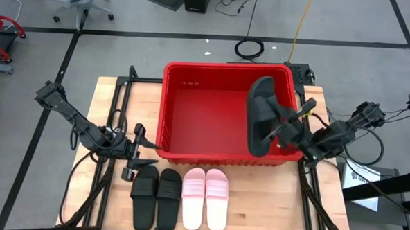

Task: Pick and place slides into bin
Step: Put the black slide into the red bin

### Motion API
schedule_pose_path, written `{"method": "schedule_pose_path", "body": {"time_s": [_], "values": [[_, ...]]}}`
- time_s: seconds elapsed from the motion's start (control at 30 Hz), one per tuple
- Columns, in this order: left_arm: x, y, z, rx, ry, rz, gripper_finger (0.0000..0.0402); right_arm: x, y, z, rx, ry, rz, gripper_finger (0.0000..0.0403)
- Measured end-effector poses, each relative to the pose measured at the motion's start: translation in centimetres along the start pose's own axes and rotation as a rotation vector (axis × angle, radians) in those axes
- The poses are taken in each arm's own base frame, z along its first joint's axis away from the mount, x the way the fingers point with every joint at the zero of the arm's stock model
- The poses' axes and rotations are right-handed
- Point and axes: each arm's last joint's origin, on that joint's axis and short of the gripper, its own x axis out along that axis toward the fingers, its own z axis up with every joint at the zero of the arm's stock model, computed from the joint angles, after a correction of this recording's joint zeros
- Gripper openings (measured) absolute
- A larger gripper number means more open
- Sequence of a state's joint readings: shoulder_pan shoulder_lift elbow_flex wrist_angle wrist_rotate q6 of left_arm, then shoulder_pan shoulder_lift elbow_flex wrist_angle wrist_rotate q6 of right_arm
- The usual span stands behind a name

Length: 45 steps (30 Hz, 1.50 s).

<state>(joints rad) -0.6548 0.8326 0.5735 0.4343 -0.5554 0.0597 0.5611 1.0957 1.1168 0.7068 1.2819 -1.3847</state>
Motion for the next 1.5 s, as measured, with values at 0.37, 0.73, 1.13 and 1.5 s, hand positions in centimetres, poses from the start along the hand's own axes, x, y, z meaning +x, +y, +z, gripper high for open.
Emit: {"method": "schedule_pose_path", "body": {"time_s": [0.37, 0.73, 1.13, 1.5], "values": [[1.0, 3.0, 0.4, 0.095, -0.033, 0.272, 0.0202, 2.4, -1.0, -5.0, -0.078, 0.147, -0.132, 0.0008], [1.6, 8.0, 0.9, 0.16, -0.063, 0.398, 0.0202, 3.1, -1.0, -9.4, -0.136, 0.256, -0.208, 0.0008], [0.8, 13.5, 1.5, 0.183, -0.092, 0.413, 0.0202, 4.2, -0.2, -13.0, -0.071, 0.18, -0.091, 0.0004], [-0.4, 16.7, 1.7, 0.15, -0.099, 0.444, 0.0202, 6.7, -0.5, -19.1, 0.099, 0.352, 0.144, 0.0003]]}}
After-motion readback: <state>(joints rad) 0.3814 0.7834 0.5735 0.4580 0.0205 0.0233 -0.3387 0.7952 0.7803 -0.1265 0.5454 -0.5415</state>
